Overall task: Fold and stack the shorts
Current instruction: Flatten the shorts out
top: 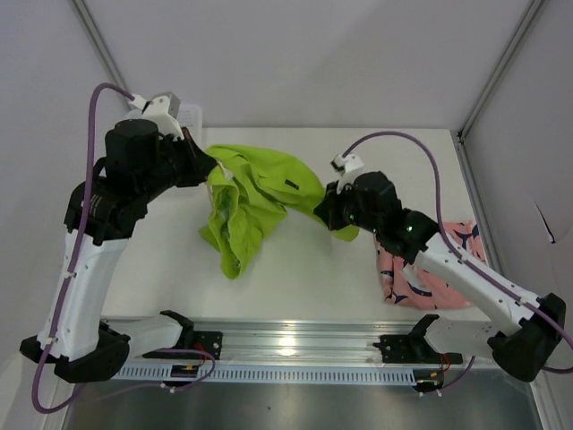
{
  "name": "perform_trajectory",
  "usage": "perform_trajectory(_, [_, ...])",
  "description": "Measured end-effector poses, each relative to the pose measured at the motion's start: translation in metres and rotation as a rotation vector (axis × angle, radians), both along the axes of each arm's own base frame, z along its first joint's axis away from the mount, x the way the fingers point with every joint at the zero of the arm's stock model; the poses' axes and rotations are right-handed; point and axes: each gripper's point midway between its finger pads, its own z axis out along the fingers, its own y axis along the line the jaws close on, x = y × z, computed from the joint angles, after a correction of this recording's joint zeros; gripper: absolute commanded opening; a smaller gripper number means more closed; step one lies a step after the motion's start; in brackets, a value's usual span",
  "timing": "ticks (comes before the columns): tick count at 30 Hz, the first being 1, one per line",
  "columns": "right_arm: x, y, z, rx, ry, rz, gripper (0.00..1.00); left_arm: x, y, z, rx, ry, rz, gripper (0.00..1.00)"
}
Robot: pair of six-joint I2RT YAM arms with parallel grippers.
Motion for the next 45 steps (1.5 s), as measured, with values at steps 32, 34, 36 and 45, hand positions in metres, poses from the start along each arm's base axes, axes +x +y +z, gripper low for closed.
perform_trajectory(32, [-0.157,0.044,-0.211,0.193,0.457,0.25,0.67,0.022,0.059,-0.112,0.19,0.134,0.267,0.0])
perform_trajectory(34, [-0.153,0.054,-0.208,0.234,0.445,0.256,0.66,0.022,0.059,-0.113,0.191,0.136,0.266,0.0])
perform_trajectory(36, [-0.151,0.06,-0.208,0.253,0.443,0.26,0.66,0.021,0.06,-0.112,0.189,0.132,0.266,0.0])
perform_trajectory(45, [-0.14,0.094,-0.214,0.292,0.453,0.273,0.63,0.018,0.061,-0.107,0.19,0.116,0.262,0.0])
